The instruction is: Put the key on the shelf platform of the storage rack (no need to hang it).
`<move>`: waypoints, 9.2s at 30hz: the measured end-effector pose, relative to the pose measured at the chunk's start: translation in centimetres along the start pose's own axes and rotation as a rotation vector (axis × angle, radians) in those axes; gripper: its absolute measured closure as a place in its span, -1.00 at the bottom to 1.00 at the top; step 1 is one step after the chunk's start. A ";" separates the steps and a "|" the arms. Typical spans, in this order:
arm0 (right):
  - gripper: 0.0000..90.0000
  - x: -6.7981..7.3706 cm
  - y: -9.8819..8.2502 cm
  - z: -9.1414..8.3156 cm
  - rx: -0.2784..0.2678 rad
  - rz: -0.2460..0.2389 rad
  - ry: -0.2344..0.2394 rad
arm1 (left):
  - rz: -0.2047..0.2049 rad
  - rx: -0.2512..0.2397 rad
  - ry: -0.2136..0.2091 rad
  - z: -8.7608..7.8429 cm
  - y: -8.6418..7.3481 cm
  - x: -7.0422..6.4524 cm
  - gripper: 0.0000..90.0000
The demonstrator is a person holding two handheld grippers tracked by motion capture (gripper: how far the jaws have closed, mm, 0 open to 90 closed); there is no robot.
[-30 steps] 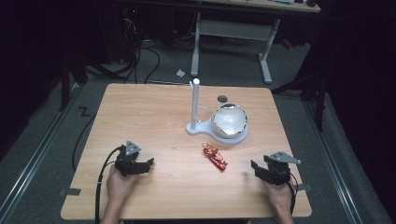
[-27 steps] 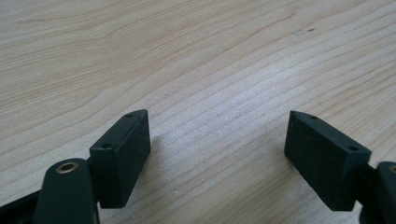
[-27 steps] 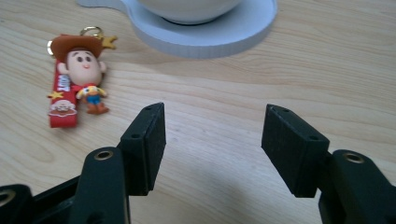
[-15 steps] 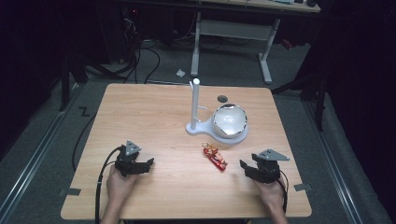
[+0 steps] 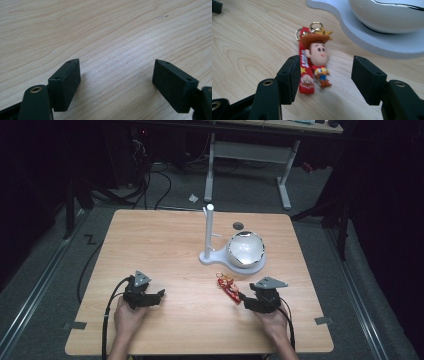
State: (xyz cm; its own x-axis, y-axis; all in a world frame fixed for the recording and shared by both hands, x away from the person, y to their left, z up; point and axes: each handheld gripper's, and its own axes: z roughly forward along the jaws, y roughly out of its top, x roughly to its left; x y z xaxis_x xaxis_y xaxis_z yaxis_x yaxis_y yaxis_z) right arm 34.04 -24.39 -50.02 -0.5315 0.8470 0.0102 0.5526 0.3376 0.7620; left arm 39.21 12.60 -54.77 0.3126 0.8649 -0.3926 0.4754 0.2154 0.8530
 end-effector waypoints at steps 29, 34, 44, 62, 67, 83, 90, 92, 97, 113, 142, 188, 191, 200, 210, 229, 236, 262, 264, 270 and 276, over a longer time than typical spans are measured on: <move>0.20 1.4 0.9 4.8 0.107 -0.100 0.010 | 0.000 -0.001 0.000 0.0 0.0 0.0 -0.49; 0.31 1.3 0.9 4.5 0.089 -0.115 0.018 | 0.000 -0.001 0.000 0.0 0.0 0.0 -0.49; 0.35 1.2 0.9 4.3 0.075 -0.123 0.026 | -0.001 -0.001 0.001 0.0 0.0 0.0 -0.49; 0.37 0.7 1.7 2.4 0.007 -0.099 0.073 | -0.002 -0.001 0.000 0.0 0.0 0.0 -0.49; 0.37 0.7 1.9 1.2 -0.027 -0.102 0.088 | -0.002 -0.001 0.000 0.0 0.0 0.0 -0.49; 0.37 -0.6 3.0 -3.4 -0.154 -0.047 0.122 | -0.003 -0.001 0.000 0.0 0.0 0.0 -0.48; 0.37 -1.2 3.7 -5.8 -0.214 -0.044 0.116 | -0.003 -0.001 0.000 0.0 0.0 0.0 -0.48; 0.37 -1.4 3.9 -6.5 -0.222 -0.043 0.113 | -0.003 -0.001 0.000 0.0 0.0 0.0 -0.48; 0.37 -1.9 4.1 -8.0 -0.250 -0.041 0.101 | -0.003 -0.001 0.000 0.0 0.0 0.0 -0.48; 0.37 -3.9 4.1 -10.6 -0.291 0.013 0.078 | -0.002 -0.002 0.000 0.0 0.0 0.0 -0.48; 0.37 -6.7 8.5 -9.9 -0.296 0.044 0.077 | -0.002 -0.002 0.002 0.0 0.0 0.0 -0.48; 0.37 -9.4 11.1 -4.1 -0.214 0.115 0.041 | -0.002 -0.002 0.002 0.0 0.0 0.0 -0.48; 0.37 -9.4 11.0 -3.5 -0.202 0.117 0.039 | -0.002 -0.002 0.002 0.0 0.0 0.0 -0.48; 0.37 -9.2 10.8 -2.2 -0.169 0.109 0.030 | -0.002 -0.002 0.002 0.0 0.0 0.0 -0.48; 0.37 -9.0 10.5 -0.9 -0.131 0.110 0.025 | -0.002 -0.002 0.002 0.0 0.0 0.0 -0.48; 0.37 -9.1 10.3 1.4 -0.086 0.115 0.014 | -0.002 -0.002 0.002 0.0 0.0 0.0 -0.48; 0.36 -9.2 10.1 2.2 -0.074 0.124 0.011 | -0.002 -0.002 0.002 0.0 0.0 0.0 -0.48; 0.20 -9.6 10.0 2.7 -0.045 0.133 -0.006 | -0.002 -0.002 0.002 0.0 0.0 0.0 -0.48; 0.16 -9.7 10.0 2.4 -0.049 0.136 -0.006 | -0.002 -0.002 0.002 0.0 0.0 0.0 -0.48; 0.11 -9.6 10.3 0.7 -0.077 0.122 -0.012 | -0.002 -0.002 0.002 0.0 0.0 0.0 -0.48; 0.10 -9.8 10.4 -0.9 -0.103 0.121 -0.009 | -0.002 -0.002 0.002 0.0 0.0 0.0 -0.48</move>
State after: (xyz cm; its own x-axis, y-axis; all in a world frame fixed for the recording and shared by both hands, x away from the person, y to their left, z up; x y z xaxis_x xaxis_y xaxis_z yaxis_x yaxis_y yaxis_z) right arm 44.42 -29.56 -41.60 -0.4592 0.8826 0.1007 0.5432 0.1893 0.8180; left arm 39.22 12.59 -54.76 0.3101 0.8654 -0.3937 0.4743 0.2180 0.8529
